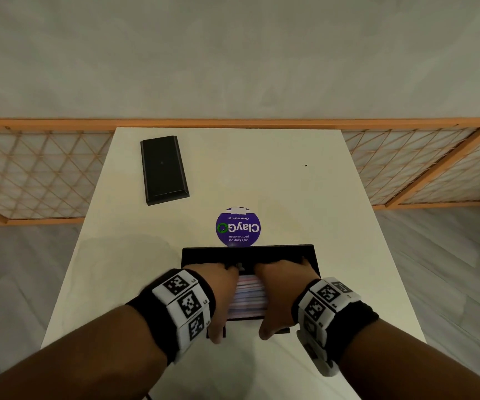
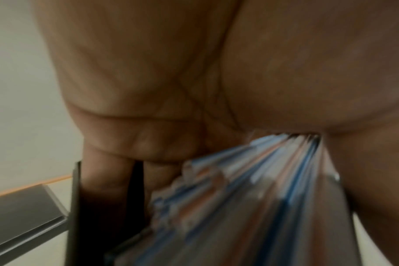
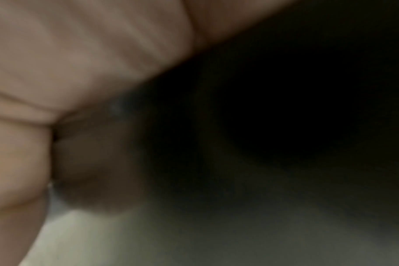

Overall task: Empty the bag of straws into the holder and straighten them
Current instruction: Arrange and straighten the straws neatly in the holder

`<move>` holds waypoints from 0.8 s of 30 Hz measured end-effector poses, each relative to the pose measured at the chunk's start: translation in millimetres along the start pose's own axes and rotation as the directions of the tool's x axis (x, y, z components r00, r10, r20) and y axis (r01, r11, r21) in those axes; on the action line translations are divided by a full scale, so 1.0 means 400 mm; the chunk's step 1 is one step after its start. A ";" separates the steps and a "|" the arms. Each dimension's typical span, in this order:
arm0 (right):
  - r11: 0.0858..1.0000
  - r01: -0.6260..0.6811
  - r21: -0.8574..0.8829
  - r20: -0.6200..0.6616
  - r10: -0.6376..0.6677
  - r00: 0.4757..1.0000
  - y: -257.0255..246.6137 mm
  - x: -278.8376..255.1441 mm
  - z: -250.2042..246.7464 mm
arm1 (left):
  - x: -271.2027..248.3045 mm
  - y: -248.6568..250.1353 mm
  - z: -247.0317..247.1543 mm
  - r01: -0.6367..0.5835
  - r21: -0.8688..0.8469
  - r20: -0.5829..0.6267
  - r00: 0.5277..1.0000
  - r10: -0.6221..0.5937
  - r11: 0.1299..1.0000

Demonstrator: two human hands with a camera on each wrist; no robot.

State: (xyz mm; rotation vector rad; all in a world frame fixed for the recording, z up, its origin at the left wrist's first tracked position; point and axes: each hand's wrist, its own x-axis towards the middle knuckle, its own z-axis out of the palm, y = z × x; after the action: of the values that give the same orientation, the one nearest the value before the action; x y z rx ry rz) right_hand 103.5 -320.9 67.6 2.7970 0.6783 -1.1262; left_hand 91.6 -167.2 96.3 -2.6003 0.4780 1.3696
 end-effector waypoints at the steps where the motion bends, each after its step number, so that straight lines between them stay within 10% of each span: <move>1: 1.000 0.005 -0.003 0.006 -0.005 1.000 0.000 -0.001 0.001 | -0.005 0.003 -0.001 -0.003 -0.005 0.009 1.000 0.003 1.000; 7: 1.000 0.025 0.014 0.016 -0.025 1.000 -0.004 -0.002 -0.003 | -0.029 0.014 -0.063 -0.045 -0.163 -0.122 0.992 0.025 0.986; 24: 0.991 0.005 0.137 0.258 -0.040 0.965 -0.010 0.046 -0.047 | 0.080 -0.026 -0.021 -0.142 -0.203 0.080 0.984 0.160 0.969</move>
State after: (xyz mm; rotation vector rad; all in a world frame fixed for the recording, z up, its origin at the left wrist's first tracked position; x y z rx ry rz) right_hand 126.0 -306.6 69.5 2.6785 0.6304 -1.5635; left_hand 118.7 -166.6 74.5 -2.6821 0.5636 1.6616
